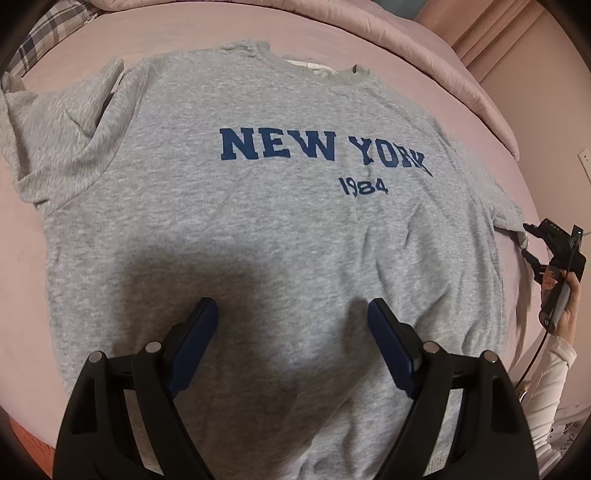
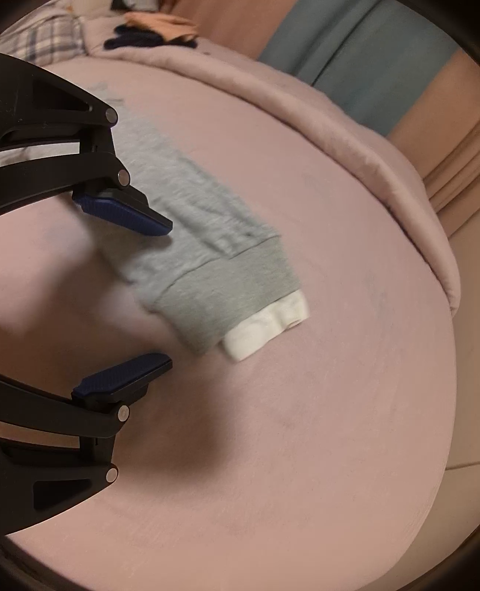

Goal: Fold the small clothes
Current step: 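Reach the right tool to the sweatshirt sleeve cuff and grasp it, then lift the sleeve with the right tool and fold it across the chest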

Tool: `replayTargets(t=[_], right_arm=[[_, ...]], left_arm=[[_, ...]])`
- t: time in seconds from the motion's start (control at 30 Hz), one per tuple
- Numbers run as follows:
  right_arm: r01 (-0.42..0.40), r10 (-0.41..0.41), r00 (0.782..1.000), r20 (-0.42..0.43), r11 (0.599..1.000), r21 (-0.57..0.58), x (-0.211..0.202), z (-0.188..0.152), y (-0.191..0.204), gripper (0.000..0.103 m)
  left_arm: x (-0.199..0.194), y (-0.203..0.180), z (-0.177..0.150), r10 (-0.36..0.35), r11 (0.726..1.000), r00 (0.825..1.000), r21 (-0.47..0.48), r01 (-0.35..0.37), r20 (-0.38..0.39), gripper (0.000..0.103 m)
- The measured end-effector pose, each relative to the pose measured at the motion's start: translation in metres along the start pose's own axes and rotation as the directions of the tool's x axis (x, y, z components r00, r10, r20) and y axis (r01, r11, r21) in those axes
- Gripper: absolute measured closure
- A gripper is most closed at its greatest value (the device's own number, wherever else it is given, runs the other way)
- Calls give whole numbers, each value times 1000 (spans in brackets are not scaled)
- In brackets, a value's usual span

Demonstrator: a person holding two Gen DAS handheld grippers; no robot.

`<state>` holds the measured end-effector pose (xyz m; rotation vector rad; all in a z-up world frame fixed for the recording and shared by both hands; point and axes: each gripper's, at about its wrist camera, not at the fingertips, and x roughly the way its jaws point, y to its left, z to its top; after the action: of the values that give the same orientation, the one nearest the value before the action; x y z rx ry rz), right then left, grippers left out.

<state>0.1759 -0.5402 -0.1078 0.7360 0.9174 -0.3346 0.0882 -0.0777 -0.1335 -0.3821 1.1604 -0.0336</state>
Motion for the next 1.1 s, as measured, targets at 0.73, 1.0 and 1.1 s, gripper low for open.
replayTargets(t=[0.73, 1.0, 1.1], right_arm=[[24, 60, 946, 319, 967, -254, -125, -25, 73, 80], [-112, 275, 923, 268, 861, -496, -181, -77, 149, 80], [-153, 324, 921, 218, 813, -562, -182, -93, 175, 80]], left_arm=[[-61, 45, 2, 46, 995, 986, -94, -31, 162, 24], [-83, 57, 3, 53, 993, 977, -119, -28, 205, 24], [-90, 59, 2, 53, 992, 974, -122, -27, 220, 23]])
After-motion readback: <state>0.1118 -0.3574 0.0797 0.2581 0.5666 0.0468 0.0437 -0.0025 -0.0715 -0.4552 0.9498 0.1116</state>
